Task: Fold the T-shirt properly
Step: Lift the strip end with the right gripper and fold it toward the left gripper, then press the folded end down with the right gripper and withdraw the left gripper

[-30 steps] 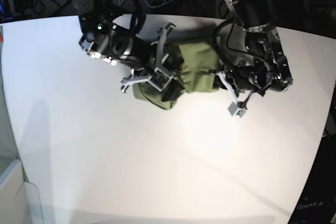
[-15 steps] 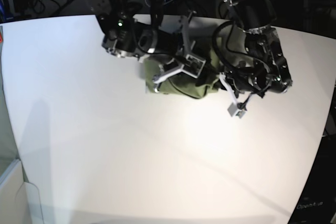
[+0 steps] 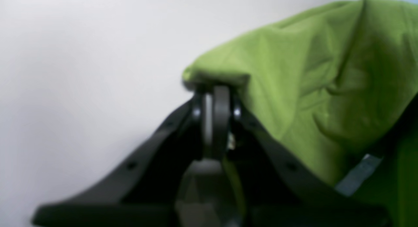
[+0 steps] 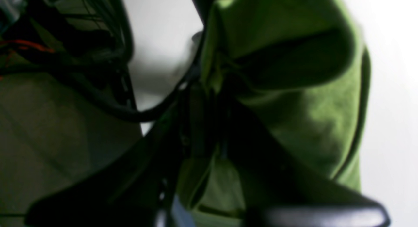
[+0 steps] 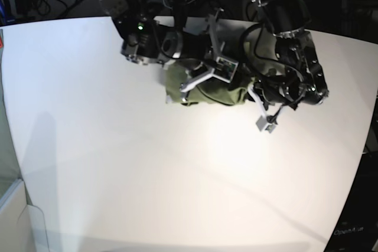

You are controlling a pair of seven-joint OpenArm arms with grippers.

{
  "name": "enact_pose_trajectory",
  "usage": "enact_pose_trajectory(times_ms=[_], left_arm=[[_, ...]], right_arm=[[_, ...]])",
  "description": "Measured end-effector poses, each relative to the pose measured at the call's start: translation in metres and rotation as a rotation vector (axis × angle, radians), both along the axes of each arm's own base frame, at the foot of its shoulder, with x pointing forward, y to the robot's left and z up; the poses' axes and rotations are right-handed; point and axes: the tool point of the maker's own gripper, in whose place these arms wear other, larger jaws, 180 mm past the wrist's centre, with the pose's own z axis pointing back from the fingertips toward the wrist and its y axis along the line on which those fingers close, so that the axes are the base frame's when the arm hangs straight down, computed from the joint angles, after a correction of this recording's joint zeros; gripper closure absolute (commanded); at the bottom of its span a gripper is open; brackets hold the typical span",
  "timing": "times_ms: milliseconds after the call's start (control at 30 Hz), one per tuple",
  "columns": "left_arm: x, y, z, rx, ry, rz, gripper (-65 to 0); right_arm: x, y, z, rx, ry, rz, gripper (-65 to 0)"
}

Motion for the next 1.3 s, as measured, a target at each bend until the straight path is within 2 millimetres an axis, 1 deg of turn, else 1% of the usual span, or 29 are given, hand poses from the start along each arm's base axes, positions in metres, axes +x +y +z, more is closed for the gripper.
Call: enact_pose_trajectory(times_ms=[100,200,367,467,500,567,633,700,800,833,900,1033,1100,1167,1200,1233,1300], left_arm=[[0.000,0.000,0.000,0.001,0.000,0.000,-4.2],[0.000,0.000,0.000,0.001,0.001,0.000,-4.2],[0.000,0.015,0.000,0.024,0.000,0.010,-4.2],[0.001,0.024,0.002,0.045,-0.005,0.012,-4.2],[-0.001,0.030,0.003,0.066,-0.005,0.012,-4.2],[-0.003,0.037,0.006,0.089,-0.009,0.013,-4.2],[-0.006,0.042,0.008,0.099,-0.010,0.010,-4.2],[-0.009,0.052,0.009,0.117,-0.004,0.008,-4.2],[-0.013,0.067,0.011,0.133,-0.002,0.014,-4.2],[-0.014,0.071,0.011,0.137,0.000,0.016,-4.2],[-0.015,0.078,0.012,0.140,-0.002,0.018,-4.2],[-0.017,0.086,0.012,0.158,0.003,0.020,-4.2],[-0.017,0.090,0.013,0.153,-0.002,0.042,-4.2],[-0.020,0.099,0.013,0.161,0.002,0.063,-4.2],[-0.022,0.103,0.012,0.163,0.005,0.072,-4.2],[-0.023,0.105,0.011,0.166,0.011,0.080,-4.2],[-0.024,0.106,0.012,0.168,0.012,0.078,-4.2]], right_arm=[[0.005,-0.002,-0.005,-0.016,0.003,-0.004,-0.4],[0.004,-0.002,-0.004,-0.013,0.002,-0.002,-0.6],[0.010,-0.002,-0.001,-0.013,-0.013,-0.005,-0.9],[0.009,-0.002,-0.002,-0.014,-0.010,-0.004,-1.7],[0.009,-0.002,-0.003,-0.012,-0.006,-0.003,-3.6],[0.008,-0.002,-0.011,-0.018,0.016,-0.002,-9.6],[0.007,-0.004,-0.023,-0.046,0.044,-0.002,-19.6],[0.008,-0.004,-0.031,-0.053,0.064,0.000,-29.7],[0.007,-0.006,-0.039,-0.073,0.082,-0.001,-42.1],[0.006,-0.005,-0.039,-0.070,0.082,-0.001,-44.8],[0.006,-0.004,-0.037,-0.062,0.082,0.003,-47.3],[0.004,-0.001,-0.035,-0.062,0.072,0.012,-47.3],[0.003,0.002,-0.024,-0.048,0.045,0.024,-47.3],[0.005,0.005,-0.006,-0.010,-0.002,0.023,-47.2],[0.006,0.004,0.000,0.000,-0.018,0.025,-47.2],[0.007,0.001,0.002,-0.001,-0.029,0.027,-47.2],[0.008,-0.007,-0.004,-0.037,-0.030,0.020,-46.9]])
